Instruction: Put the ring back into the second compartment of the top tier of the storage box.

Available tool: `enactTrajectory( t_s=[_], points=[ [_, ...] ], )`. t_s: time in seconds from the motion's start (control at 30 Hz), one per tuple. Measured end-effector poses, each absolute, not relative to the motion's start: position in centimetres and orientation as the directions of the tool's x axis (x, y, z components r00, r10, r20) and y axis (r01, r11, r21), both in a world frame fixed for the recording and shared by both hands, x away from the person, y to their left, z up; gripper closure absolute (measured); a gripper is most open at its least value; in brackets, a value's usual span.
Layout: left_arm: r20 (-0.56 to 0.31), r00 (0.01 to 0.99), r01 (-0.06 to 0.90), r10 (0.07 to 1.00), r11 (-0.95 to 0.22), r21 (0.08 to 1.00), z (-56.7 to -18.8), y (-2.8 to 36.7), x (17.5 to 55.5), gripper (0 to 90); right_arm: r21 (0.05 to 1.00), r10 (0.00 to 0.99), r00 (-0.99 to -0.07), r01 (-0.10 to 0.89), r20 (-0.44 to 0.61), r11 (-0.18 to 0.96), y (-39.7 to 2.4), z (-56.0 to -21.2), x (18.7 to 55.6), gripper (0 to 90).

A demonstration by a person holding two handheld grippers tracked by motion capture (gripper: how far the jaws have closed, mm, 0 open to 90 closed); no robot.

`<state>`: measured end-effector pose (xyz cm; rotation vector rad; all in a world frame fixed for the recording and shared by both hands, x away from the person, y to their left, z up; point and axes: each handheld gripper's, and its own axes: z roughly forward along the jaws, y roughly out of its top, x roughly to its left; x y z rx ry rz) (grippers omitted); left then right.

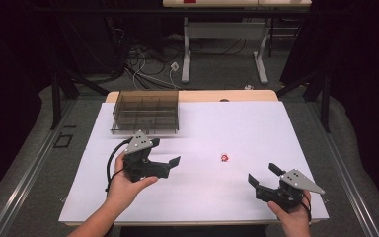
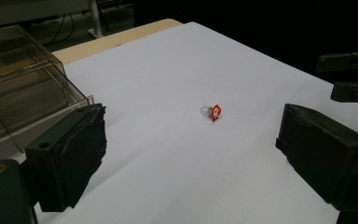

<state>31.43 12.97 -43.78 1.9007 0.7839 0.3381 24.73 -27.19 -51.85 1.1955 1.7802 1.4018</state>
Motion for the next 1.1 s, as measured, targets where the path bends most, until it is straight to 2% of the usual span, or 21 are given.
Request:
enactTrajectory(
  t_s=[0.33,0.87,1.1],
  points=[
    [-0.126,0.751,0.385,0.648,-0.275,0.881,-43.6,11.7,32.5,14.4,0.952,0.898,-0.429,0.303,0.092,0.047,-27.3,-51.9,24.8,14.9],
    [-0.184,0.718,0.433,0.671,-0.224,0.873,-43.6,9.9,35.3,16.1,0.951,0.895,-0.435,0.305,0.093,0.050,-27.4,-52.0,24.8,14.9],
    [-0.164,0.699,0.438,0.696,-0.236,0.867,-43.9,8.7,36.6,16.5,0.949,0.896,-0.434,0.311,0.100,0.045,-27.4,-51.9,24.8,14.9]
  ],
)
